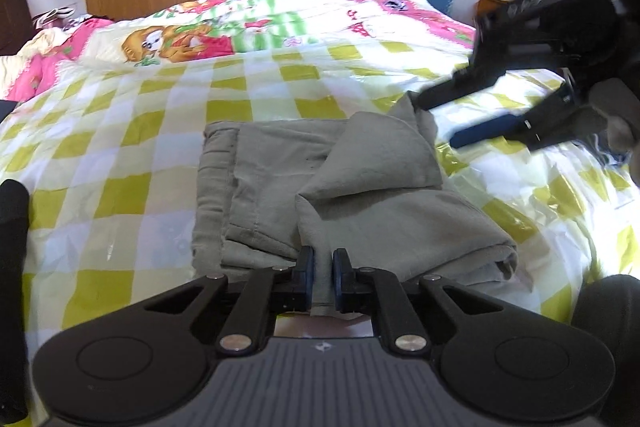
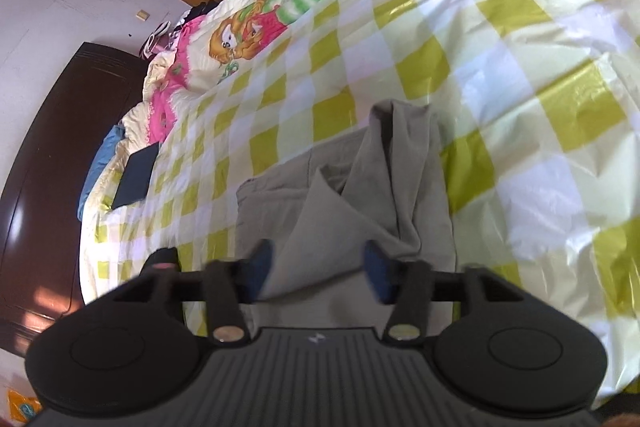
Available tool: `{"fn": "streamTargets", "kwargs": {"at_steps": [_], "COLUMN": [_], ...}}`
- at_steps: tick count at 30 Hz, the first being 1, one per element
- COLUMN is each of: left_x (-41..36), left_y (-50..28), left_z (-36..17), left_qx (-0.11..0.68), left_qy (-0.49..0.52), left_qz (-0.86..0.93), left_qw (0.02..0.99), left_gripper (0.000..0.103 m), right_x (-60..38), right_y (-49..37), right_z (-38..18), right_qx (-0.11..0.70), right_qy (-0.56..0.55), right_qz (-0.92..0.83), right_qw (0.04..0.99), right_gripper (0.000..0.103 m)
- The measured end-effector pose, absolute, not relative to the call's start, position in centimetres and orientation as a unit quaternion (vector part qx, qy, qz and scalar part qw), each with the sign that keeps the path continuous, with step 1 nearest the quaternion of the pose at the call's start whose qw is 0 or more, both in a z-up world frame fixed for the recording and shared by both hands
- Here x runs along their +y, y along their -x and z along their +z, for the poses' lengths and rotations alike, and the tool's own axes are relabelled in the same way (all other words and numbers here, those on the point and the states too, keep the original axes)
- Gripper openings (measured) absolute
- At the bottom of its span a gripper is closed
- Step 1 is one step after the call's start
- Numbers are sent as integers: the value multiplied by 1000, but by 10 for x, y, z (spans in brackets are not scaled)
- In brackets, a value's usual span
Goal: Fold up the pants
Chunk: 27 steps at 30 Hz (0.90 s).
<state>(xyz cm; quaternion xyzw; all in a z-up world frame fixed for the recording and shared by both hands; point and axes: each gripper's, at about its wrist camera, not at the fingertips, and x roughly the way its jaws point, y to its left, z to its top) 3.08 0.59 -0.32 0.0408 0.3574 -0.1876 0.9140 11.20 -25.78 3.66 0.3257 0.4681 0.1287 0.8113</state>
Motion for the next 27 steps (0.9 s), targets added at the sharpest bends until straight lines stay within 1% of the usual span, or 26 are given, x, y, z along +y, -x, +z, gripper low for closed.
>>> {"fn": "streamTargets", "kwargs": {"at_steps": [3,7,13,17,19,21,25,27], "left_x": [7,11,7,8,11,12,10,9], "left_y": [-29,-30,-25,-22,-23,-24,-21,-19], "left_z": [-1,1,-2,0,0,-2,-2,0], "left_qx": [350,345,334,325,322,325,322,316], "left_qy": [-40,-29,-50,-55,-49,-42,-50,-50], "left_qz": [-191,-193,-201,-205,-207,-211,-218,-220], "left_qw": [916,918,920,922,923,921,920,922], "left_gripper": [24,24,24,24,24,24,24,24], "right_x": [-250,-247,-249,-249,-249,-248,-238,-231], "right_y": [-118,-127,-145,-137,-123,-117,-136,-147], "right_z": [30,9,-9,-11,-1,2,-8,-14], "right_qx": [482,497,478,510,511,505,494,501], "right_qy": [-289,-361,-434,-431,-408,-414,-430,-417], "right_qz": [111,116,87,72,64,65,69,53], "right_qw": [820,781,758,741,754,755,752,756], "right_gripper": [61,61,61,61,62,63,64,63]}}
